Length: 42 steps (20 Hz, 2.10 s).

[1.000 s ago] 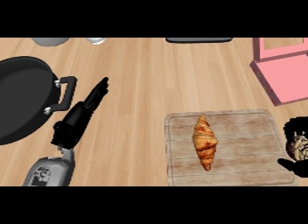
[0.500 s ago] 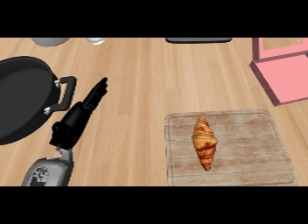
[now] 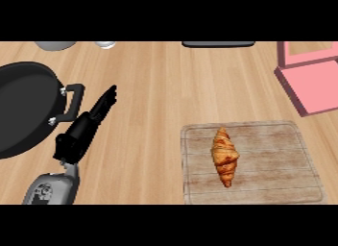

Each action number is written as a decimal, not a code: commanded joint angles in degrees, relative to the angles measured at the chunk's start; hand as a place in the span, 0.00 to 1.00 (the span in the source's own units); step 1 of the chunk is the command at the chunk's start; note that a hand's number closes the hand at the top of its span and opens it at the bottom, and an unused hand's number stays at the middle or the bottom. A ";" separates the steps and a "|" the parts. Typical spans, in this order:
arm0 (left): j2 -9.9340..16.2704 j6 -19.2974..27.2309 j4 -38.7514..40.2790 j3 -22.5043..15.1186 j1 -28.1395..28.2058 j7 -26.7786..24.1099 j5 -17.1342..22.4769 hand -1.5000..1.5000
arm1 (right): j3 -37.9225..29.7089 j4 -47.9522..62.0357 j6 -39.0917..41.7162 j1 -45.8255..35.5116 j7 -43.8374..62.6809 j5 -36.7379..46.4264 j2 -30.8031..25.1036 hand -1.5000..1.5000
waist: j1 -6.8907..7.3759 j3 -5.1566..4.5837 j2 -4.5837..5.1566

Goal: Pick the cupcake from the cutting board and place it in the cardboard box

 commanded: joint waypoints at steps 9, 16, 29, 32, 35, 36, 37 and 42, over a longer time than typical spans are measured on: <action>-1.08 0.04 0.15 -0.81 -1.14 0.54 -1.03 0.50 | -0.30 5.30 6.95 -15.99 17.82 -4.55 -6.03 1.00 | 1.44 0.04 0.30; -1.80 -0.64 2.09 -1.46 -1.26 -1.53 -1.01 0.50 | 11.80 17.31 4.28 -32.29 21.25 -0.97 -6.39 1.00 | 2.79 0.05 0.59; -1.96 -1.06 3.66 -0.67 -4.96 -0.42 -1.04 0.50 | 23.14 40.79 -7.59 -51.16 14.56 14.50 -1.52 1.00 | 3.05 0.11 0.85; -0.55 -2.04 4.13 0.60 -3.63 -1.69 -0.32 0.50 | 25.62 45.24 -9.63 -55.27 13.30 18.01 0.10 1.00 | 3.00 0.09 0.83; -2.36 -1.49 -0.91 -1.74 -2.38 2.24 -0.60 0.50 | 27.21 51.19 -14.35 -57.22 11.91 22.06 2.23 1.00 | 3.40 0.14 0.86; -1.00 -2.38 1.28 -1.05 -1.96 -1.11 -0.72 0.50 | 27.83 51.25 -18.12 -55.89 11.23 22.91 5.61 1.00 | 3.14 0.13 0.88; -1.07 -1.25 -2.31 -0.92 0.06 0.78 -0.99 0.50 | 28.00 52.61 -17.90 -56.23 11.65 23.05 6.70 1.00 | 3.14 0.13 0.71; -2.27 -0.22 3.11 -0.25 -4.96 0.30 -1.53 0.50 | 27.05 61.88 -10.74 -60.99 15.78 22.09 7.70 0.00 | 2.91 0.12 1.02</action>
